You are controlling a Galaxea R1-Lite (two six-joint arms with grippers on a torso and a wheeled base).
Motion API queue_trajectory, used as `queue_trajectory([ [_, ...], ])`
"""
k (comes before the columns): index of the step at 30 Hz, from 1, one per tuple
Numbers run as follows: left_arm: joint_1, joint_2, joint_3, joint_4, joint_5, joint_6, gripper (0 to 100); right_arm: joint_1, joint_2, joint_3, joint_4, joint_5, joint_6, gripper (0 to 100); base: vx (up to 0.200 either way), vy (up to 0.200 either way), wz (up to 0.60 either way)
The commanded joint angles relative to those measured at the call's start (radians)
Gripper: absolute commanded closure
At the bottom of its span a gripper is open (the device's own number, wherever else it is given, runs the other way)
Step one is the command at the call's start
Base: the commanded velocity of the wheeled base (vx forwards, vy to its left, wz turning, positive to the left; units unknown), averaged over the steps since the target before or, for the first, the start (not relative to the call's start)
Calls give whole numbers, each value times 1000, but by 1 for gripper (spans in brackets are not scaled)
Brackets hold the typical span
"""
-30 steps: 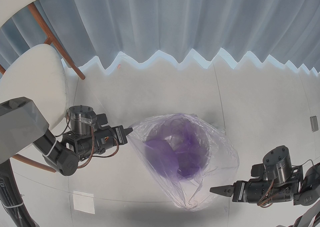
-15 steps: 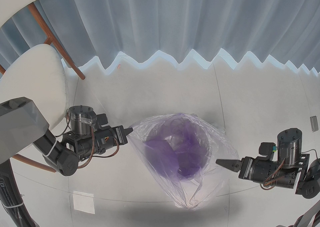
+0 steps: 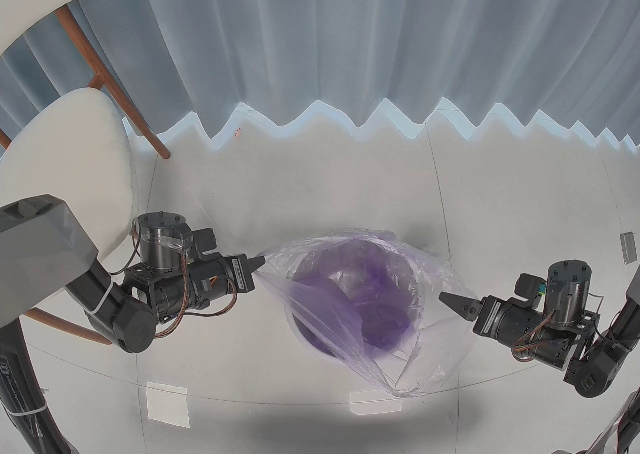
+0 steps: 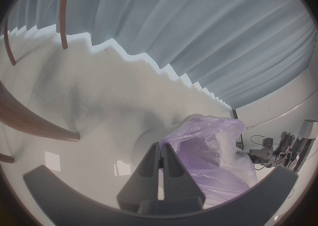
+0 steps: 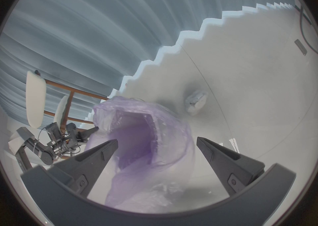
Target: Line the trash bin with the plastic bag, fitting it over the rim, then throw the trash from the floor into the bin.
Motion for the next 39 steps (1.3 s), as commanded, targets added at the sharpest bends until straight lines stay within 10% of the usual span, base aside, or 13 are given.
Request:
queue_trajectory([
  [1,-1,0,5,1,-1,4,100,-18,-15,5,51,-1,-4,0,0,0,0],
  [39,-4,-19,6,-1,-1,4,100,-69,251,-64,-176,4,22,0,0,0,0],
])
